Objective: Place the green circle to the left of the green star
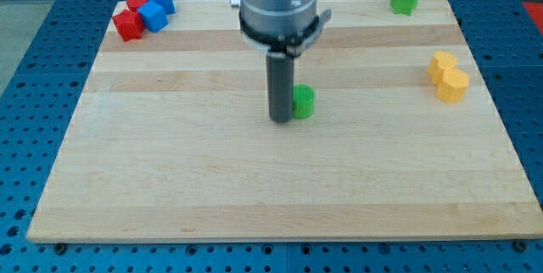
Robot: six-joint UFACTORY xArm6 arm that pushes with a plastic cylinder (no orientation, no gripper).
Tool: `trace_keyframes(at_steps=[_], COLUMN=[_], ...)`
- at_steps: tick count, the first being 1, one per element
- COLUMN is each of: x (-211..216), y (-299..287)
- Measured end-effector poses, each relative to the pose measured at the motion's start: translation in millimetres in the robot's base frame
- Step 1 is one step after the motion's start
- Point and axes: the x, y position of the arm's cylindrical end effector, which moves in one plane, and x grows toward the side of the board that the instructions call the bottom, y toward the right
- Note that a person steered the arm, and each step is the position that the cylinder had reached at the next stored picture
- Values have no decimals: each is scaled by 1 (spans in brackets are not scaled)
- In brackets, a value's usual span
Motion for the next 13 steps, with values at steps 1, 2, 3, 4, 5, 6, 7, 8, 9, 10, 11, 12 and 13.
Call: trace_keyframes(at_steps=[1,2,3,4,5,6,7,8,9,10,11,12,13], x=[-37,-30,-5,9,2,-37,-85,-102,-67,-35,-43,-88,-121], y=[11,16,16,32,71,92,92,92,99,84,35,59,106])
